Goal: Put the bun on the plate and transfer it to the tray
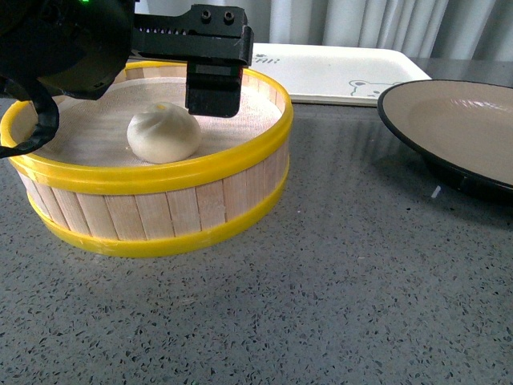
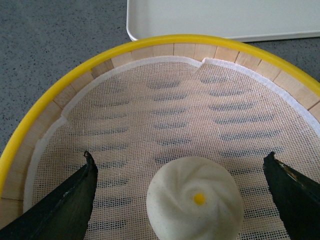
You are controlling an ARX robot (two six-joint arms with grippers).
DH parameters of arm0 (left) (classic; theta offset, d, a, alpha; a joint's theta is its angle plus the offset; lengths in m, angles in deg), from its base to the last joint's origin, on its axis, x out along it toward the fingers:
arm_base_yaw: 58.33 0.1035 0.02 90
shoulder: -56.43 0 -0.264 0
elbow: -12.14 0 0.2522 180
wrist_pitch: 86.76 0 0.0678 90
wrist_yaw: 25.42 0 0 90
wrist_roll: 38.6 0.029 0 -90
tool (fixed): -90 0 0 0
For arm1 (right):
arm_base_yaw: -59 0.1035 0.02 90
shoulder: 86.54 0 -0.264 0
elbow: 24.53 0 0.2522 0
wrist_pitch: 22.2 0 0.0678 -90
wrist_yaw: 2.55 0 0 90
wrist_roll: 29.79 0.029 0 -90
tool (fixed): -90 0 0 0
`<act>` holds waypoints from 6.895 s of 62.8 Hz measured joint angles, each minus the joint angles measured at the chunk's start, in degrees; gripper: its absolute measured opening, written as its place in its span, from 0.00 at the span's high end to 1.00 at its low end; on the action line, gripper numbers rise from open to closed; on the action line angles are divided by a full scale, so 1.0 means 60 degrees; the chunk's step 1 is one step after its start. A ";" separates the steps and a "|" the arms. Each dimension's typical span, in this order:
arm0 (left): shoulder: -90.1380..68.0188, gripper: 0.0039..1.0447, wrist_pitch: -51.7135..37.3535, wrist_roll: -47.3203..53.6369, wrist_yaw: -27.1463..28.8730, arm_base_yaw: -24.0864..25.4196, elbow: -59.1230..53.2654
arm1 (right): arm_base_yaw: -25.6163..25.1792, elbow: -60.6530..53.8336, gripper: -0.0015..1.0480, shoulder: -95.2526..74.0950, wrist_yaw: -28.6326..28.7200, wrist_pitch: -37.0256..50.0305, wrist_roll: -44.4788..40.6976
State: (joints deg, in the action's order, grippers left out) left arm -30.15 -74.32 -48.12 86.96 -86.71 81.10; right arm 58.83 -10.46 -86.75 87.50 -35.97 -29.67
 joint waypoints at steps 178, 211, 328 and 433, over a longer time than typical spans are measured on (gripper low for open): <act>-0.5697 0.97 0.1005 0.1789 -0.2466 -0.3628 0.8521 | 0.0000 0.0000 0.08 0.0000 0.0000 0.0000 0.0000; -0.5905 0.97 0.1614 0.2823 -0.2269 -0.3672 0.7927 | 0.0000 0.0000 0.08 0.0000 0.0000 0.0000 0.0000; 0.8506 0.43 -0.2769 0.0889 0.0987 -0.0058 -0.6357 | 0.0000 0.0000 0.08 0.0000 0.0011 0.0000 0.0000; 1.4393 0.88 0.0215 0.1545 -0.3723 0.4721 -0.8947 | 0.0000 0.0000 0.08 0.0000 0.0000 0.0000 0.0000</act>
State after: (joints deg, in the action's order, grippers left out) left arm 56.20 -73.03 -38.85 64.62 -58.38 27.42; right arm 58.83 -10.46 -86.75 87.50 -35.97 -29.67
